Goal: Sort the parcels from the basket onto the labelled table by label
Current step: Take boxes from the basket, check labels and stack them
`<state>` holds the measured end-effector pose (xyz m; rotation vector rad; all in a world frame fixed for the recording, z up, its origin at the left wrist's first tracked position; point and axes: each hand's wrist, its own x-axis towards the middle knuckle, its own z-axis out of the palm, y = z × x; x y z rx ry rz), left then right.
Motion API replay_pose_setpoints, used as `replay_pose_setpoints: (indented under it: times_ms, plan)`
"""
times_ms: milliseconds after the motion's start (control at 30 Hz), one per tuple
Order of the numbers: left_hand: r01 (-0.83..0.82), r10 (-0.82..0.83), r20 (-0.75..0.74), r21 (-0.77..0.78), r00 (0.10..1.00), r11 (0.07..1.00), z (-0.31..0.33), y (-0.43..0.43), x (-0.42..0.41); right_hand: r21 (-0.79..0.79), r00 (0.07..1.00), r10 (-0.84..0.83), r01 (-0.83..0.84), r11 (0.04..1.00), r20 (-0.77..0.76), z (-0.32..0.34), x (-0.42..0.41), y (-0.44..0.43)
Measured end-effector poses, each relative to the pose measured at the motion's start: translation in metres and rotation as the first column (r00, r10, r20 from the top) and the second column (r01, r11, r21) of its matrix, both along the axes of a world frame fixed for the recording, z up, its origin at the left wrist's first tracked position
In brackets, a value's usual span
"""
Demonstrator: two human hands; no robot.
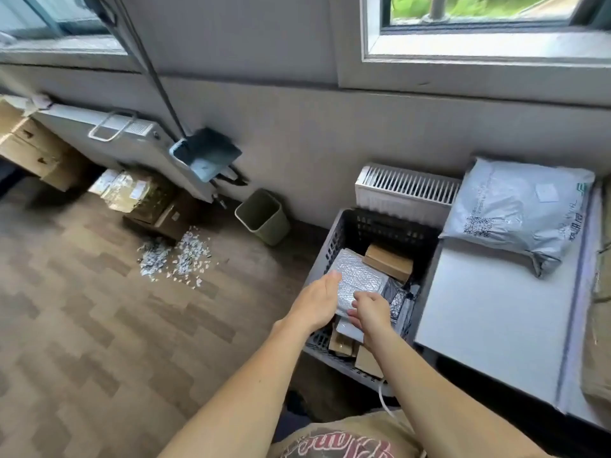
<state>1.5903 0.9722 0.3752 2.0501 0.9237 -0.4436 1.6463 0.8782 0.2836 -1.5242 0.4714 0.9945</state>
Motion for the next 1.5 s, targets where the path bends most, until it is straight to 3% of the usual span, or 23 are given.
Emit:
replay_pose_setpoints:
  times_ms: [167,333,500,600,700,800,967,1267,1500]
  plan:
    - [0.193,-0.193,-0.013,-0.013,0.981,0.981,-0.034,0.041,0.039,-0.054,0.984,-0.162,0.158,0.986,-0.075,-0.030,0.021,0.023]
    - [0.461,-0.467,-0.096,-0.081,0.879,0.884,-0.089,0.091,0.088,-0.133,0.940,-0.324,0.310,0.942,-0.104,-0.059,0.040,0.053]
    - [0.569,-0.625,-0.173,-0.284,0.761,0.771,-0.149,0.127,0.137,-0.233,0.809,-0.573,0.537,0.811,-0.133,-0.093,0.058,0.088]
    - [0.410,-0.522,-0.223,-0.403,0.823,0.818,-0.188,0.136,0.166,-0.266,0.769,-0.625,0.579,0.770,-0.134,-0.108,0.067,0.106]
    - [0.044,-0.254,-0.371,-0.490,0.893,0.871,-0.231,0.142,0.191,-0.302,0.756,-0.643,0.589,0.750,-0.123,-0.124,0.081,0.118]
    - [-0.292,0.023,-0.492,-0.477,0.870,0.829,-0.272,0.141,0.211,-0.327,0.743,-0.663,0.606,0.725,-0.093,-0.140,0.097,0.125]
    - [-0.551,0.229,-0.565,-0.502,0.793,0.667,-0.325,0.119,0.246,-0.378,0.789,-0.608,0.537,0.754,-0.092,-0.162,0.099,0.133]
    - [-0.656,0.413,-0.565,-0.335,0.715,0.677,-0.395,0.097,0.272,-0.401,0.786,-0.598,0.502,0.766,-0.157,-0.190,0.065,0.122]
    - [-0.584,0.342,-0.528,-0.406,0.778,0.702,-0.342,0.121,0.242,-0.423,0.766,-0.612,0.496,0.758,-0.196,-0.156,0.033,0.109]
